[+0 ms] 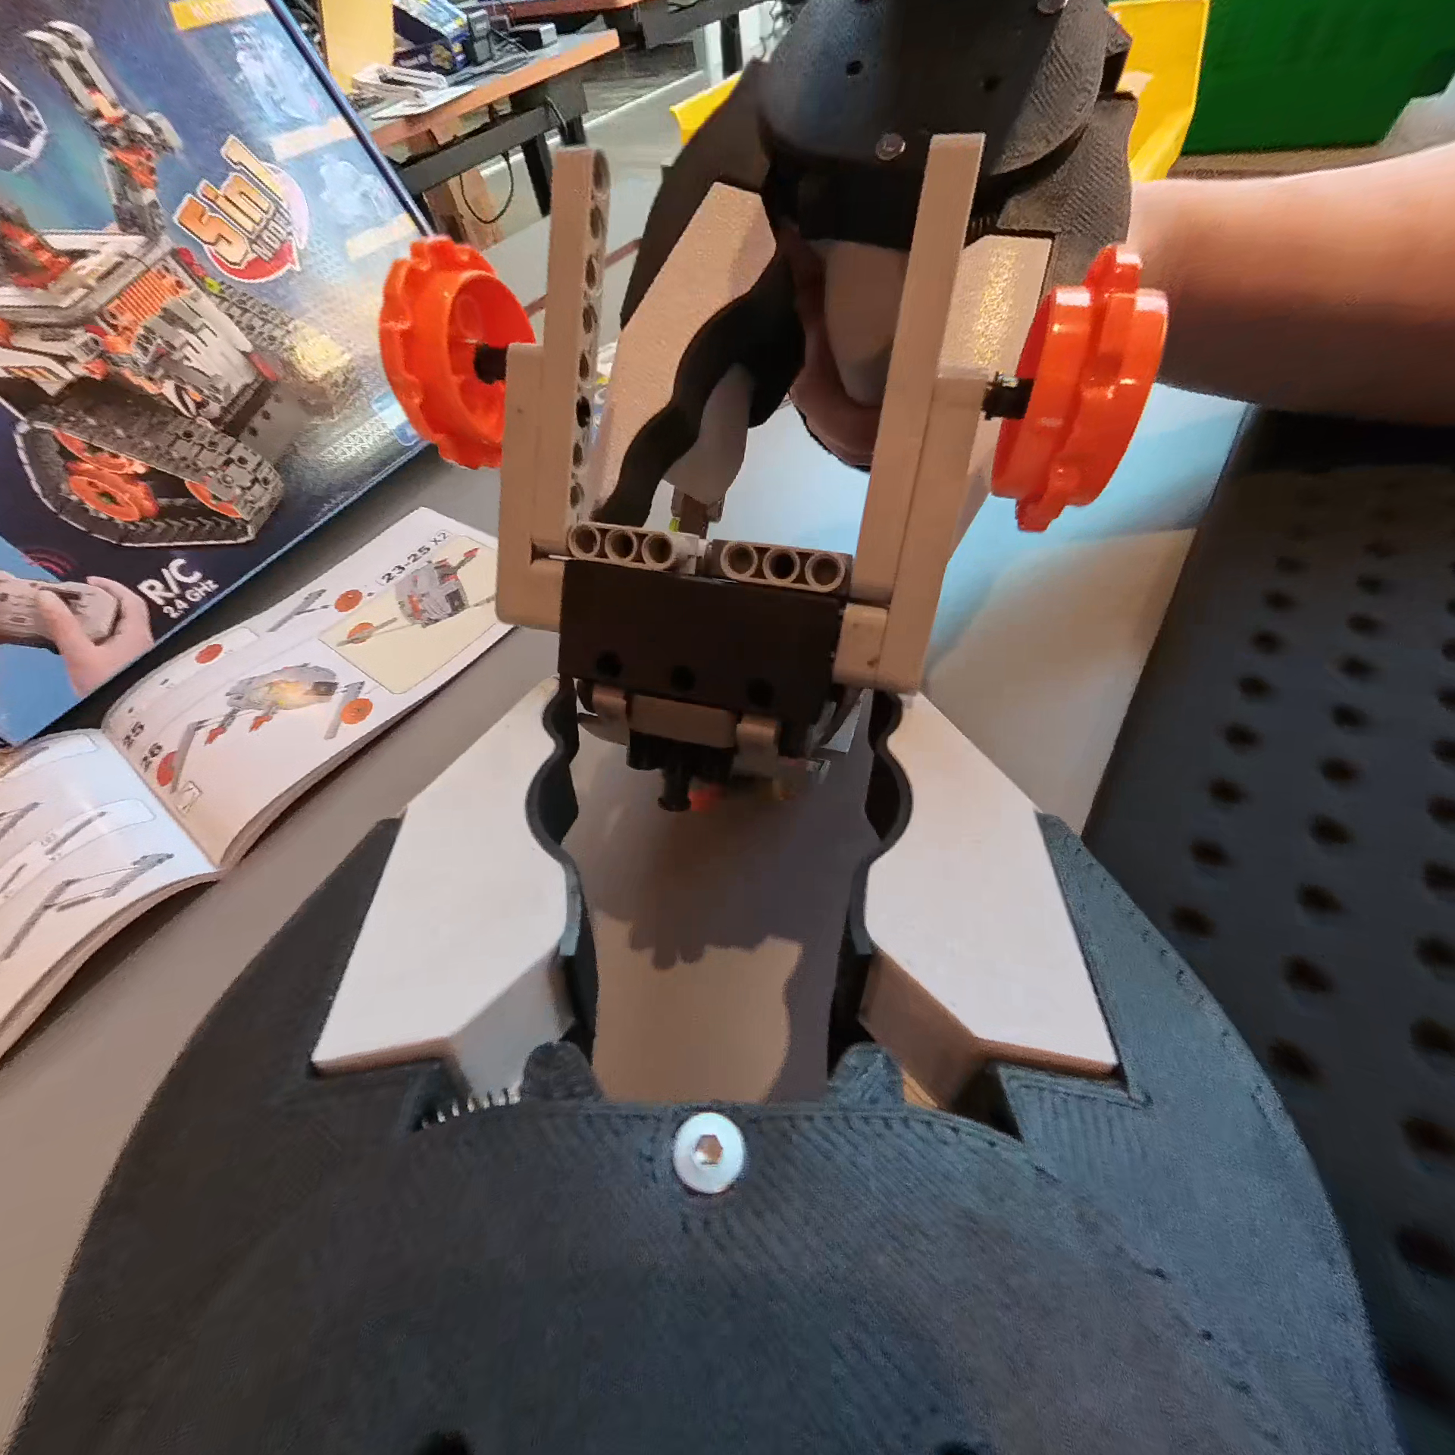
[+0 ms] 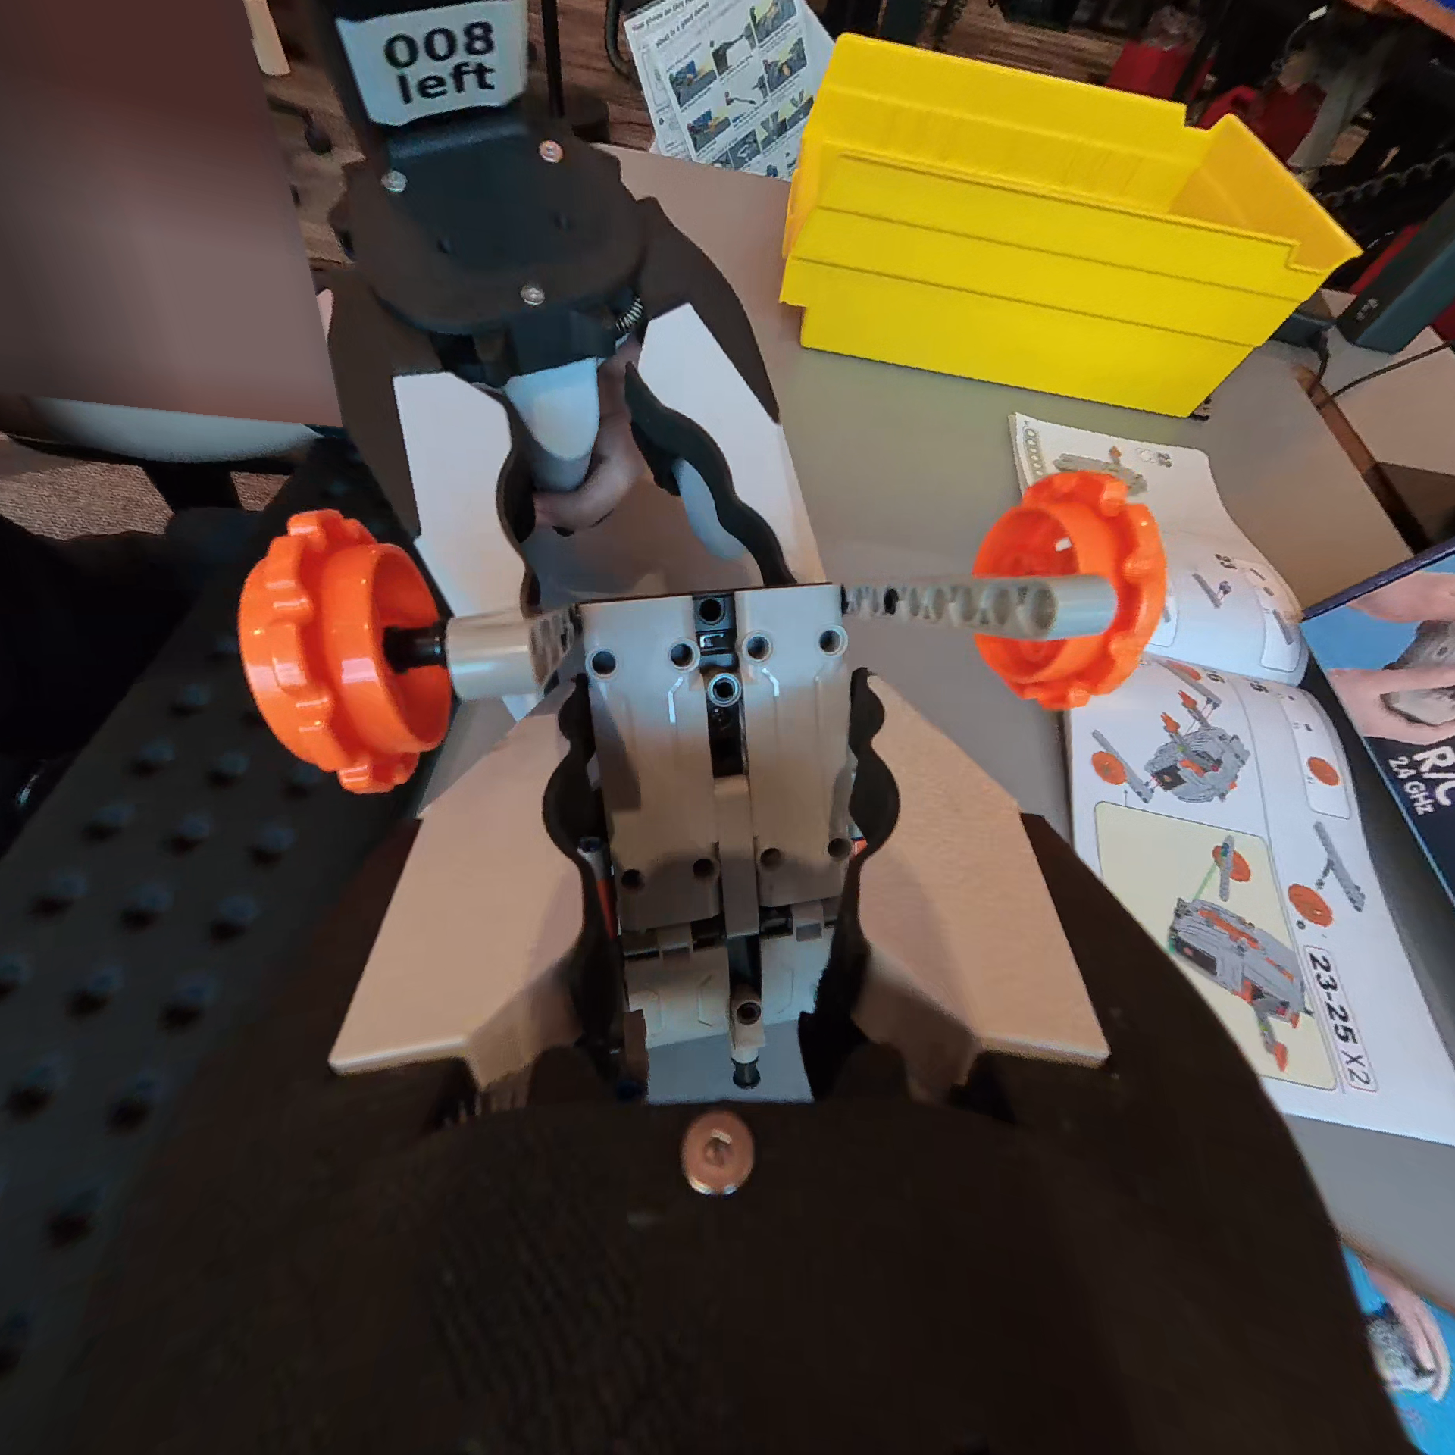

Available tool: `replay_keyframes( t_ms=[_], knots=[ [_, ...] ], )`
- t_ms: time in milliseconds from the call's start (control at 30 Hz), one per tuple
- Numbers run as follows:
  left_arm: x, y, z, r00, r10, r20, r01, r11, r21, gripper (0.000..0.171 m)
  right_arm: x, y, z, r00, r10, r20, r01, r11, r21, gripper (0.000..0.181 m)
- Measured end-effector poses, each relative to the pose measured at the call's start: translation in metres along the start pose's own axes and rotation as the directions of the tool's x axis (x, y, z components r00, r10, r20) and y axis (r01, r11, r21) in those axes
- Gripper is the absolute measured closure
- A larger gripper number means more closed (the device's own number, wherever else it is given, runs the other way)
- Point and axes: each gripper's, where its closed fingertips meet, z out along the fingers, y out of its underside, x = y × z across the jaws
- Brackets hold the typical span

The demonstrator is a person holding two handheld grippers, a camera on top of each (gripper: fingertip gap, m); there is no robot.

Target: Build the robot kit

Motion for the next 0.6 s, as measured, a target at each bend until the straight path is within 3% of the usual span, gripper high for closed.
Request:
replay_keyframes(
  t_ms=[300,600],
  knots=[
    [0.008,-0.005,0.000,1.000,0.005,-0.018,-0.005,1.000,0.023,0.105,-0.005,-0.002,-0.010,0.999,-0.007,0.046,0.003,0.996,0.094,0.117],
    [0.000,-0.011,-0.004,0.990,-0.133,-0.057,0.137,0.986,0.091,0.112,0.003,-0.007,-0.018,0.967,0.183,0.175,-0.221,0.948,0.230,0.121]
  ],
)
